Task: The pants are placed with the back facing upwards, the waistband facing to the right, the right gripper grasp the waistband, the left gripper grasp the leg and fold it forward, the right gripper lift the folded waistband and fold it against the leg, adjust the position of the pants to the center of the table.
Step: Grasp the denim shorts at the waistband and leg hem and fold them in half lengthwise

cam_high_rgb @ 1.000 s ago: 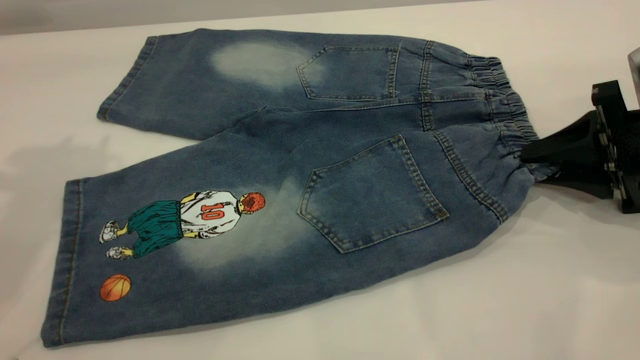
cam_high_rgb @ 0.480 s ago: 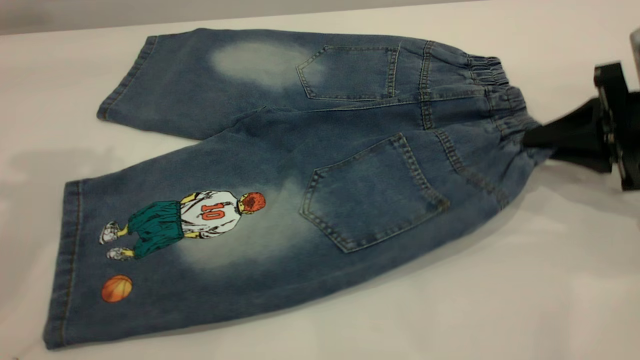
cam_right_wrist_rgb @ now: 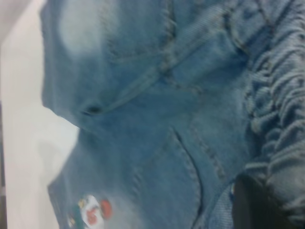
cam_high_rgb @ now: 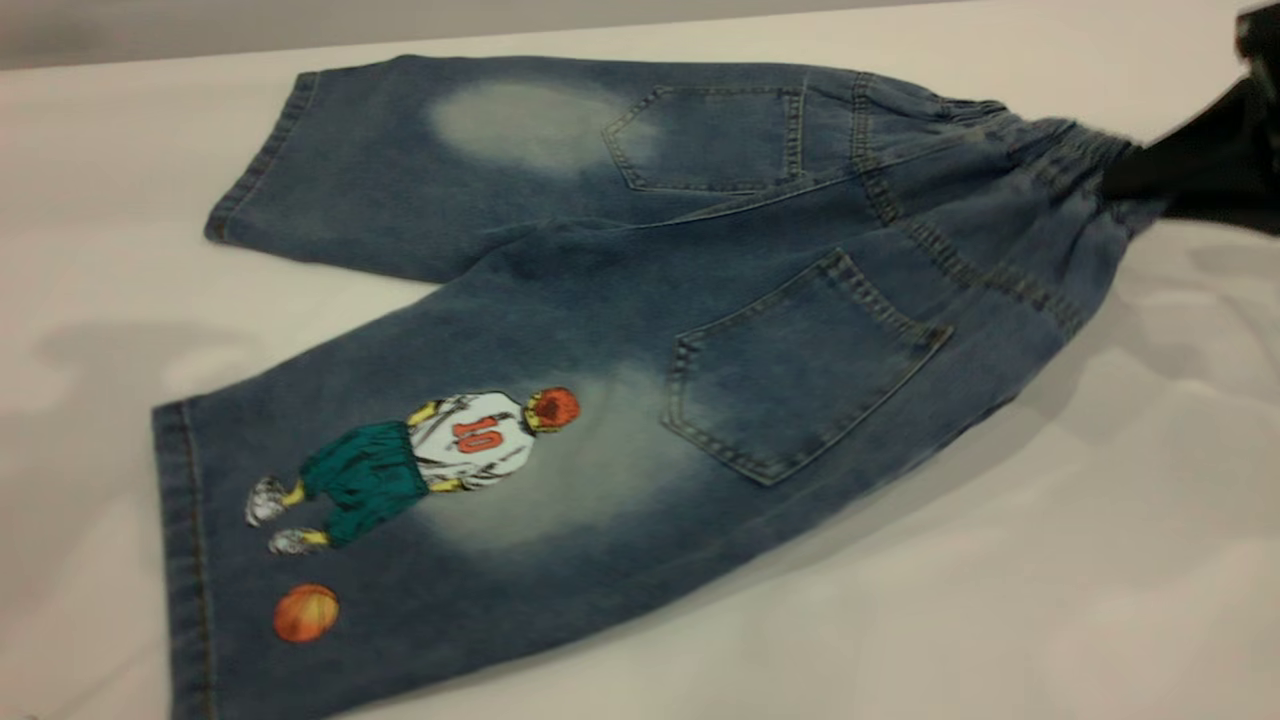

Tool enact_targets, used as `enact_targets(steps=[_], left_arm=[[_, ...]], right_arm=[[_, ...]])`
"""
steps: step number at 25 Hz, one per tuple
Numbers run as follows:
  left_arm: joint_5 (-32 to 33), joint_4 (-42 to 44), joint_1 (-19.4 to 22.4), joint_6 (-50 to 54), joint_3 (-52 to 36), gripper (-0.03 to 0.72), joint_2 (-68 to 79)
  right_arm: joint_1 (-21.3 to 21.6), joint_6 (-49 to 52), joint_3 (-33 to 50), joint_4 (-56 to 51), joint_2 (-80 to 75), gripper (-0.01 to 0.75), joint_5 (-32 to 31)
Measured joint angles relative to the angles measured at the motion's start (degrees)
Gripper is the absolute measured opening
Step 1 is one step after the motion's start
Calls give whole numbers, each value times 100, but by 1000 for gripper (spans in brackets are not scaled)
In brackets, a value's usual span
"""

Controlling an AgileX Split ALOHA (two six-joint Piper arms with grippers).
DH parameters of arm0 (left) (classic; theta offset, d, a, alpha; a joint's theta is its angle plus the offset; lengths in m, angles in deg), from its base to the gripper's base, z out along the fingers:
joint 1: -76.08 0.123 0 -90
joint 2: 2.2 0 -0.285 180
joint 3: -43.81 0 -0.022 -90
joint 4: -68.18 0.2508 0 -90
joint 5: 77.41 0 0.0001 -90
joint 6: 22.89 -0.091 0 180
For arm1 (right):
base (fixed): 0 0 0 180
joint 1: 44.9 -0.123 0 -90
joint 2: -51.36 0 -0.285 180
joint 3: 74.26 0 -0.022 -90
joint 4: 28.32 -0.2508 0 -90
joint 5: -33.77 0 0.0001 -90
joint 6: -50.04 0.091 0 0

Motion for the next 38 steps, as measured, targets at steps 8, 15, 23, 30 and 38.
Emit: enact_targets(steps=[8,15,23,30,38], left_arm=[[293,157,-896,-34,-731,399,5],[-96,143,-1108,123,-1840,399,5],[-1057,126,-1108,158,-3042,399,9],[-1277,-39,-1108,145,-3171,399,494],[-1798,-409,-1108,-224,-3165,399,1693]], right_arm=[[-494,47,0,-24,118,35,310],[-515,52,-5,-24,118,35,311],[-515,42,-17,-17,114,35,311],[-515,104,-107,83,114,35,305],[-515,141,-107,152,114,35,305]])
